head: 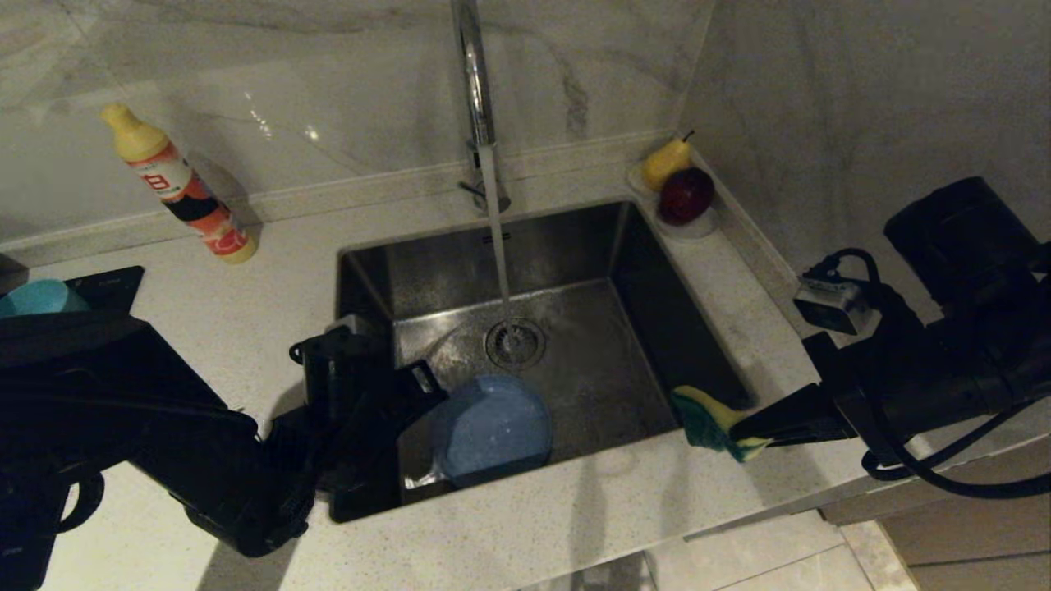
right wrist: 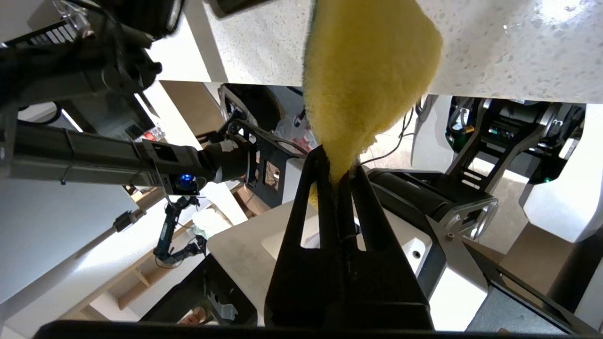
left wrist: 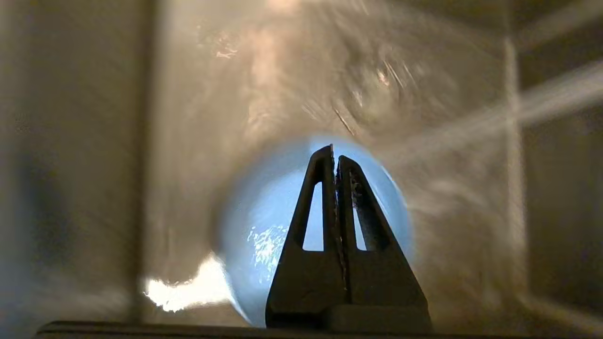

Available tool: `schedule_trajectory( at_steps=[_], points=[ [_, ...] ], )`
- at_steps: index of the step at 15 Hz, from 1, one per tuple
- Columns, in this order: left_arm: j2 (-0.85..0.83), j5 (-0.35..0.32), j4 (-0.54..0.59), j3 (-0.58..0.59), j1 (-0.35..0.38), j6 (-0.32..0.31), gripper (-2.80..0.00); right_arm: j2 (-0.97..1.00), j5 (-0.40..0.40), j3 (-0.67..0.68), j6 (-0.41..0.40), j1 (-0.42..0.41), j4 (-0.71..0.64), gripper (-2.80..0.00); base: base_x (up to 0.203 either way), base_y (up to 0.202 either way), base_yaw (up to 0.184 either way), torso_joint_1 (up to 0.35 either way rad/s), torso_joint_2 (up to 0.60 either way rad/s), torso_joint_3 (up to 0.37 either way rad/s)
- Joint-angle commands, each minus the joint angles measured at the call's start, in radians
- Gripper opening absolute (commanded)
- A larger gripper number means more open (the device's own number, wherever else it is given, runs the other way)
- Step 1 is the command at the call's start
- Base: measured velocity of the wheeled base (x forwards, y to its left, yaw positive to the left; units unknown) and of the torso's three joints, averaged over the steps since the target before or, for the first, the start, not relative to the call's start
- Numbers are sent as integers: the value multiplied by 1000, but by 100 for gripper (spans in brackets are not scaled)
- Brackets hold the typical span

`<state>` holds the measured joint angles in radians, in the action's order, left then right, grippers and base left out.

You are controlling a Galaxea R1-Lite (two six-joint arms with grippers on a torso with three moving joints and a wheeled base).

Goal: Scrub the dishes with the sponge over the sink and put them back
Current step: Put down the sponge

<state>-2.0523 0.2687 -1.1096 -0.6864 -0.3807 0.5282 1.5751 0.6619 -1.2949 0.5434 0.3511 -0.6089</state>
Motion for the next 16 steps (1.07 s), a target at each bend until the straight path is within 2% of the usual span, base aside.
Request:
schedule_trajectory(
  at_steps=[1,3,7,12,16],
  points=[
    [13,44,-48,-4,63,-74,-280,-2,4,6,3,0,-4,-280,0,0,0,0,0,0],
    [89,56,-56,-11,90,-110,-280,-10,4,10,3,0,-3,-280,0,0,0,0,0,0],
    [233,54,-14,7,100,-116,-280,-34,5,28,3,2,-3,-280,0,0,0,0,0,0],
    [328,36,199,99,76,-98,-280,-86,2,64,2,2,-3,-280,0,0,0,0,0,0],
    [395,35,312,126,74,-100,-280,-128,-21,85,6,5,-3,-280,0,0,0,0,0,0]
  ],
)
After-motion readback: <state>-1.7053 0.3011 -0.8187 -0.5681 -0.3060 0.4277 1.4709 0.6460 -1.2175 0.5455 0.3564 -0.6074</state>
